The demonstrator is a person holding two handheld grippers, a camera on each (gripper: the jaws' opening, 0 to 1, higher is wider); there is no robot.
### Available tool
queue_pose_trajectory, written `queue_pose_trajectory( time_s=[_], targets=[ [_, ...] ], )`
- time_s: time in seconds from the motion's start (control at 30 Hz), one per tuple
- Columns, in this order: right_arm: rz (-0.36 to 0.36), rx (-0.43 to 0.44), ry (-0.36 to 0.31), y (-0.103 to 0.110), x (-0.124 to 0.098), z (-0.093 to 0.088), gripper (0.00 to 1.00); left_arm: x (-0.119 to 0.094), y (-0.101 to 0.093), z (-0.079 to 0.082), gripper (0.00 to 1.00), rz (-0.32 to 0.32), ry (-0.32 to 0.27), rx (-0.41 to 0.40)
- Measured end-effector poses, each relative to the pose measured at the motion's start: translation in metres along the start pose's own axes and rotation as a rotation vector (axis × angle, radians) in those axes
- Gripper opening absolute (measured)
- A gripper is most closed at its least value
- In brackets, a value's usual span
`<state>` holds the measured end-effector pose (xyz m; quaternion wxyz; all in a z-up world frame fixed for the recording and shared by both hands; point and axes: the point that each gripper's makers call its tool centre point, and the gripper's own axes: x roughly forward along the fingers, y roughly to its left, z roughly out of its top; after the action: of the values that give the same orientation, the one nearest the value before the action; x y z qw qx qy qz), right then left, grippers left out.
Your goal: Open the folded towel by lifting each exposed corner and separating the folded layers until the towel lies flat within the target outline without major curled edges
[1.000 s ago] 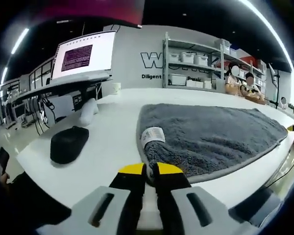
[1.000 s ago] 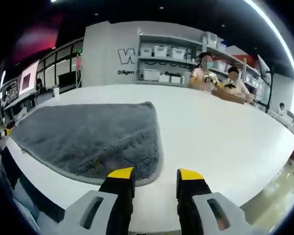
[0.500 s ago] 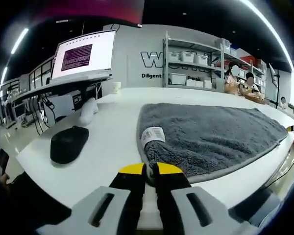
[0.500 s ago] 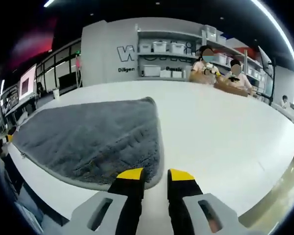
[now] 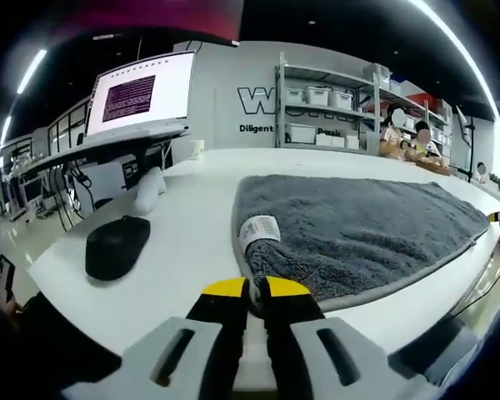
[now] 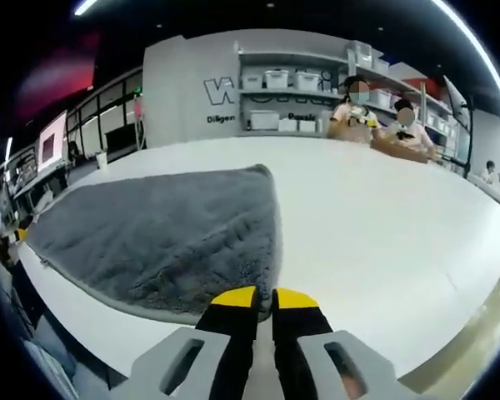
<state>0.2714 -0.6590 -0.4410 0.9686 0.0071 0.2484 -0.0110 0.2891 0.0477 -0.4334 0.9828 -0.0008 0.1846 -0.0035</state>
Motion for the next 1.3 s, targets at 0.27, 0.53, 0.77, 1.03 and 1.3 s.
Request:
queue_pose_trajectory(
  time_s=[0.27, 0.53, 0.77, 1.03, 1.3],
  targets=[
    [-0.036, -0.071, -0.006, -0.002, -0.003, 0.006, 0.00, -0.001, 0.001, 0.002, 0.05, 0.005, 0.001, 0.011],
    [-0.067, -0.089, -0.009, -0.005, -0.005, 0.009, 0.00, -0.004, 0.004, 0.005, 0.03, 0.013, 0.001, 0.014],
    [-0.086, -0.114, 0.018, -0.006, -0.004, 0.005, 0.00, -0.004, 0.006, 0.004, 0.02, 0.015, 0.016, 0.028],
    [-0.114, -0.138, 0.043, -0.009, -0.006, 0.000, 0.00, -0.005, 0.006, 0.003, 0.02, 0.021, 0.032, 0.048],
    [-0.119, -0.147, 0.056, -0.010, -0.007, -0.003, 0.00, -0.007, 0.007, 0.003, 0.02, 0.030, 0.048, 0.068]
  ],
)
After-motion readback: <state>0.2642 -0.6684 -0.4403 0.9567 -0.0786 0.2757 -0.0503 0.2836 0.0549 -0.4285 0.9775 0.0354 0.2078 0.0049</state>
